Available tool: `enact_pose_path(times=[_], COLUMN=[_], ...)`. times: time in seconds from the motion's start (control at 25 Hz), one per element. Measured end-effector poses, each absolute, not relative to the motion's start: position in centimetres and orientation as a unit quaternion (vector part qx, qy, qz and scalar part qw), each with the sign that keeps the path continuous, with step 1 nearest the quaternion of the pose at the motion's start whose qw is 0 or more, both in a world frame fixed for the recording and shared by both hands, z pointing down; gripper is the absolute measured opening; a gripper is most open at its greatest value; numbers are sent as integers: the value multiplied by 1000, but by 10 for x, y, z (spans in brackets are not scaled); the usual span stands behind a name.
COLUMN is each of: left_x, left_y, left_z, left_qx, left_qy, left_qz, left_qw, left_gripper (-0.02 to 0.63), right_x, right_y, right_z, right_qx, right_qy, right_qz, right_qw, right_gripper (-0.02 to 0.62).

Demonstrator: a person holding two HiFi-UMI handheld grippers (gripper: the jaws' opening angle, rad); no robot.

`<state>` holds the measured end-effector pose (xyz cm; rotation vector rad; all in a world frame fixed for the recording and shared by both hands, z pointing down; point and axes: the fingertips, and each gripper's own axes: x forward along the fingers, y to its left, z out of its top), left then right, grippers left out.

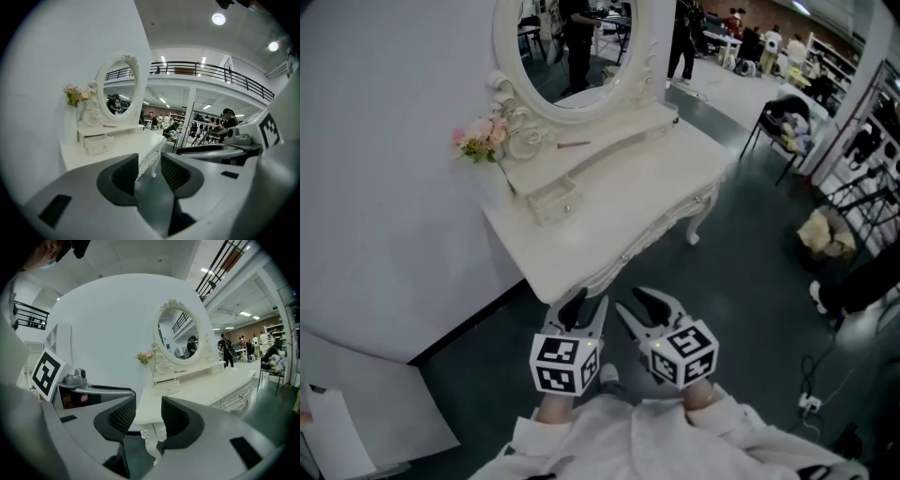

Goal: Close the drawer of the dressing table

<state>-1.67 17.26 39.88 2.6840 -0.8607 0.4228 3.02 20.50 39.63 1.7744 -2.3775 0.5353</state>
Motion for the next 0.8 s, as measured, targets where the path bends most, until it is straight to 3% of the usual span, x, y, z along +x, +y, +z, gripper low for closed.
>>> enact_pose_path(times=[0.8], left_x=[-1], left_y=[78], left_z=[424], left_qx=[933], left_qy=[-279], left_qz=[165], left_qw=[155], left_gripper=[132], right_x=[53], right_y=[107], right_z=[420], right_qx=[600], right_qy=[-771], right_qz=[198], right_qw=[80], right_gripper=[146])
